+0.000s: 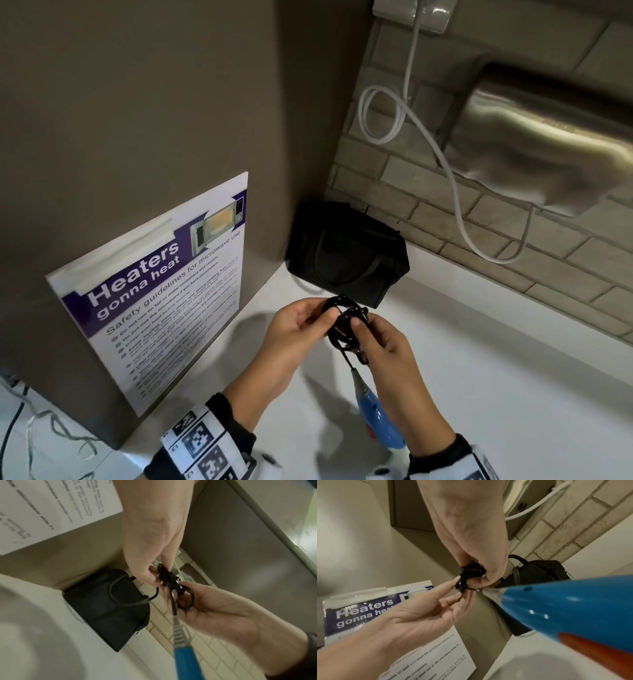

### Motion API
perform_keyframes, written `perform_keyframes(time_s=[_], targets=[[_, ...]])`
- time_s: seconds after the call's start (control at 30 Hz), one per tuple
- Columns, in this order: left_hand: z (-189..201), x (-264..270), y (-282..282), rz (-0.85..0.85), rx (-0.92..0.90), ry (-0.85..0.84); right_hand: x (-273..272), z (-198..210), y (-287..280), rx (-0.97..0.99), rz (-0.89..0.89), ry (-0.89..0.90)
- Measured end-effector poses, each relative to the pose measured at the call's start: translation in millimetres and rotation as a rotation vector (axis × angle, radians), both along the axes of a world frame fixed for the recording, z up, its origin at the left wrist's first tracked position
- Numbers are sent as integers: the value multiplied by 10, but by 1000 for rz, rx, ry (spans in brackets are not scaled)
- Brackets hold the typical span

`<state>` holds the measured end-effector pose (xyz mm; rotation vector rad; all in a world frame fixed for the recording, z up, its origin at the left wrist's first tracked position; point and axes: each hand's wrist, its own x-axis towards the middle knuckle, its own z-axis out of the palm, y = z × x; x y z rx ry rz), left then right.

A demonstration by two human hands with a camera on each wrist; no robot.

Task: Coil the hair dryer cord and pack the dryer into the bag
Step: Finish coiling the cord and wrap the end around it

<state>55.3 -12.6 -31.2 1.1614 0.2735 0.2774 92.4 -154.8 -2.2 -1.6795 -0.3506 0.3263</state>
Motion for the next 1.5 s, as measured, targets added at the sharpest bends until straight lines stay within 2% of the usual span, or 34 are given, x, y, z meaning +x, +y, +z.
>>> perform_keyframes(time_s=[0.13, 0.27, 0.43, 0.5, 0.57, 0.67, 0.9, 1.17, 1.3, 1.4, 1.5], targets=[[23, 1, -60, 27, 172, -5, -30, -13, -14, 13, -24, 33], [39, -4, -60, -23, 111, -20, 8, 31, -29, 84, 35, 182], [44, 4, -40, -87, 44, -10, -28, 45, -43, 88, 65, 129], [32, 14, -49, -44, 26, -4, -39, 12, -36, 87, 49, 131], [21, 27, -68, 83, 31, -4, -50, -36, -22, 54, 21, 99], [-8, 12, -105, 182, 132, -43, -37, -85, 8, 64, -64, 88], [33, -40, -188, 139, 410, -69, -1, -59, -34, 102, -144, 19], [86, 23, -148, 140, 567, -7, -62, -107, -29, 140, -135, 54], [55, 53, -65, 56, 407, 34, -34, -119, -19, 148, -139, 122], [-13, 48, -19, 60, 242, 81, 7, -127, -31, 118, -111, 174], [-20, 50, 42, 65, 99, 51, 12, -151, -62, 70, -50, 198]])
